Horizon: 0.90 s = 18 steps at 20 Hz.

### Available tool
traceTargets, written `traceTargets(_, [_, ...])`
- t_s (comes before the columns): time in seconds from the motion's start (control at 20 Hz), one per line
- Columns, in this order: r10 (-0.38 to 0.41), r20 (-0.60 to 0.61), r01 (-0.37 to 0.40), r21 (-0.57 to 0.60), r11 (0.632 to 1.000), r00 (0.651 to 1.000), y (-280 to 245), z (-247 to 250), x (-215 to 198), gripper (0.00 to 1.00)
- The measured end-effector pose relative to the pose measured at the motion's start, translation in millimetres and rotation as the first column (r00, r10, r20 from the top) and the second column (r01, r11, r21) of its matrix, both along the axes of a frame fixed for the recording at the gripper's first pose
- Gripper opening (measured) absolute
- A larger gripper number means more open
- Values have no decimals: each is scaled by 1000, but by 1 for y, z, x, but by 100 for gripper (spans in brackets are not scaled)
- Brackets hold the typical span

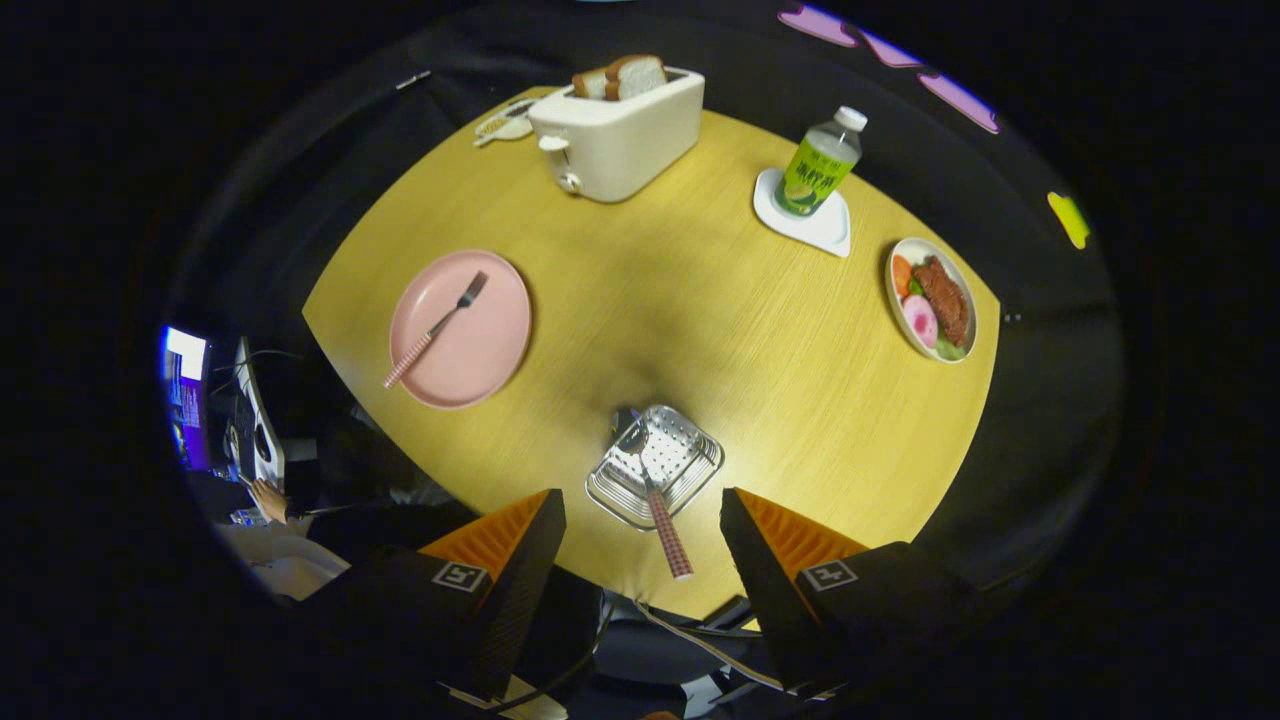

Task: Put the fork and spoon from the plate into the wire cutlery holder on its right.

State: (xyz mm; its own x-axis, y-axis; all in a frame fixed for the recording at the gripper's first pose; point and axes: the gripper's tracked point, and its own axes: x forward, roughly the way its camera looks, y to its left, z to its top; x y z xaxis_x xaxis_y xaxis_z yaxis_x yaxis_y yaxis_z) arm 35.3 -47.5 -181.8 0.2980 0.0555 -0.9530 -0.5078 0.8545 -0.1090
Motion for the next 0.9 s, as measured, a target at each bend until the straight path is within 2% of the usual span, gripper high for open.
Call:
traceTargets(0.2, [-54,208,27,129,991,977,41,31,0,98])
traceTargets(0.4, [-108,300,29,256,966,948,94,31,-8,100])
traceTargets(0.65, [-195,240,97,366,926,951,166,-21,-22,100])
traceTargets(0.9, [-244,123,181,383,906,962,218,-88,-28,100])
